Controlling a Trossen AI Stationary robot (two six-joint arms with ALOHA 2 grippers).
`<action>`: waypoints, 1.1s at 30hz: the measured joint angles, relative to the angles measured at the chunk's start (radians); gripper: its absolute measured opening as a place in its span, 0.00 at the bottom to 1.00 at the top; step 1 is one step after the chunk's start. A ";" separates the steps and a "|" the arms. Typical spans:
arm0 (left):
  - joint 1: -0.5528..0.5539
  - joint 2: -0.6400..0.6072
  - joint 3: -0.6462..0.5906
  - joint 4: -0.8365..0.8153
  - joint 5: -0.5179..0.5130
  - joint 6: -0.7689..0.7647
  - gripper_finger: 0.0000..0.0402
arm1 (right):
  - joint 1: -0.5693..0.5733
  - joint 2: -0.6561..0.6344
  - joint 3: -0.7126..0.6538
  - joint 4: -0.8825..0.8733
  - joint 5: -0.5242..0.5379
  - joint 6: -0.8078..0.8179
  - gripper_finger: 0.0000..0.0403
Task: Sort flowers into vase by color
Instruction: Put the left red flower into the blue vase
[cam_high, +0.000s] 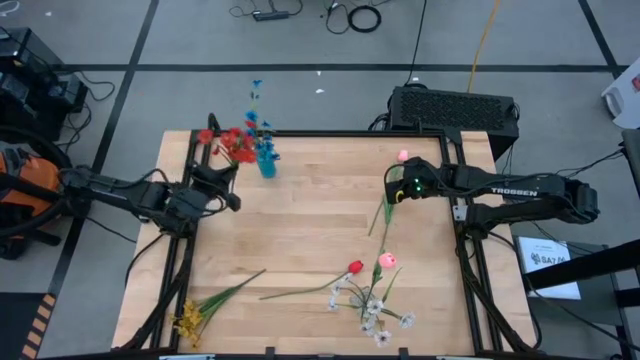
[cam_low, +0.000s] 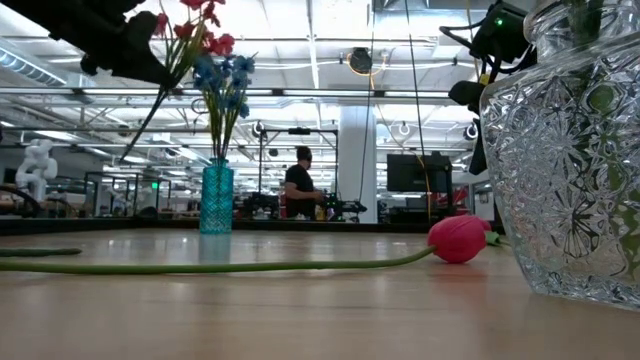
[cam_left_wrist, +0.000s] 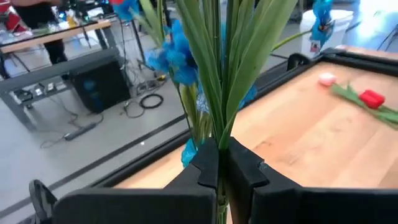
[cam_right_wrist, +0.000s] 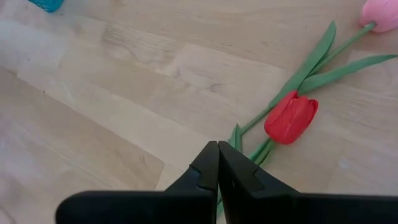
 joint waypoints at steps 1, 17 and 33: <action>0.000 -0.027 0.000 0.006 0.023 0.023 0.03 | 0.000 0.000 0.000 0.000 0.000 0.000 0.00; 0.030 -0.437 -0.075 0.310 0.361 0.663 0.03 | 0.000 0.000 0.000 0.019 -0.004 -0.026 0.00; 0.227 -0.580 -0.444 0.860 0.591 0.675 0.03 | -0.005 0.002 -0.001 0.129 -0.001 -0.072 0.00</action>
